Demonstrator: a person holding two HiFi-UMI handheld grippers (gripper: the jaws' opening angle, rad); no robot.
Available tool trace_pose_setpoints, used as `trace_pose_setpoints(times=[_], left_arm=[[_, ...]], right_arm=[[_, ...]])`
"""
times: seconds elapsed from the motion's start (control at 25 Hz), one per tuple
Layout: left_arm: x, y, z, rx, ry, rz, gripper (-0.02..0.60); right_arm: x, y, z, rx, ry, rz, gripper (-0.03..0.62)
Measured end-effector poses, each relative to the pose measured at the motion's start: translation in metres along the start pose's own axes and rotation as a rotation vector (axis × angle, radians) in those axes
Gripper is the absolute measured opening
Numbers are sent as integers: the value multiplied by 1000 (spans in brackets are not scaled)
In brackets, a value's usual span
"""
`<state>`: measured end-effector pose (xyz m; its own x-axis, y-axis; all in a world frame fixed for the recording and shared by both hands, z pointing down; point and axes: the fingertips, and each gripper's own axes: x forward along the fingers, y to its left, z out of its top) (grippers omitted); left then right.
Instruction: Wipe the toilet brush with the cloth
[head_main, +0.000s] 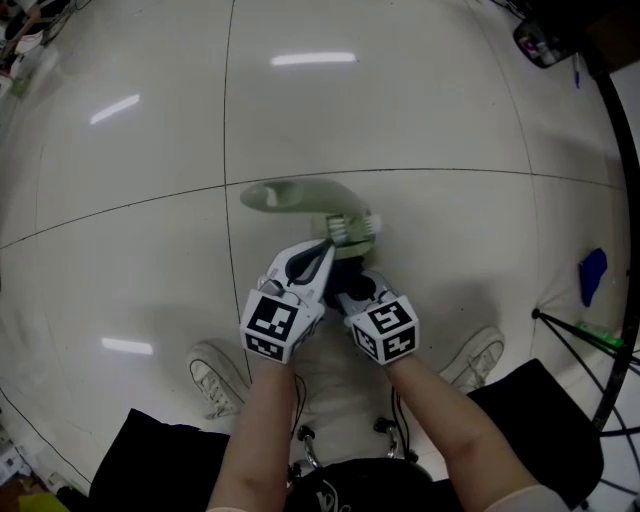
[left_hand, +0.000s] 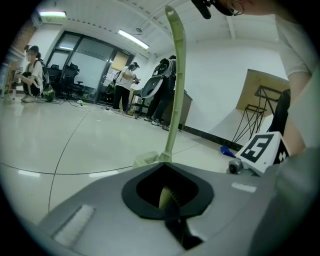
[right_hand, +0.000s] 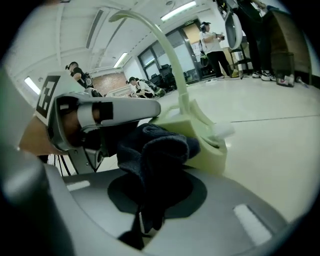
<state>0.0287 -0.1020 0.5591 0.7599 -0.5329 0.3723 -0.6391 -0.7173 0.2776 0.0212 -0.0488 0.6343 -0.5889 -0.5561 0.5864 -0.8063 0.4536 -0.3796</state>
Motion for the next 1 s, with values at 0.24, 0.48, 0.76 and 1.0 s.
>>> trace_pose_setpoints(times=[0.24,0.48,0.76,1.0], left_arm=[[0,0,-1,-14,1,-11,6],[0,1,-1,-34,-4,2,6],[-1,4,-3,-96,-2,44,6],[-3,9,-2,-161,-28,85,6]], right_arm=[[-10,-47,-15,155,17,-104,63],[-25,-91,-20,257,24,-182,63],[-69,-158,-2,397,-55,-317,61],[-40,-169,43,373,-34,-100,61]])
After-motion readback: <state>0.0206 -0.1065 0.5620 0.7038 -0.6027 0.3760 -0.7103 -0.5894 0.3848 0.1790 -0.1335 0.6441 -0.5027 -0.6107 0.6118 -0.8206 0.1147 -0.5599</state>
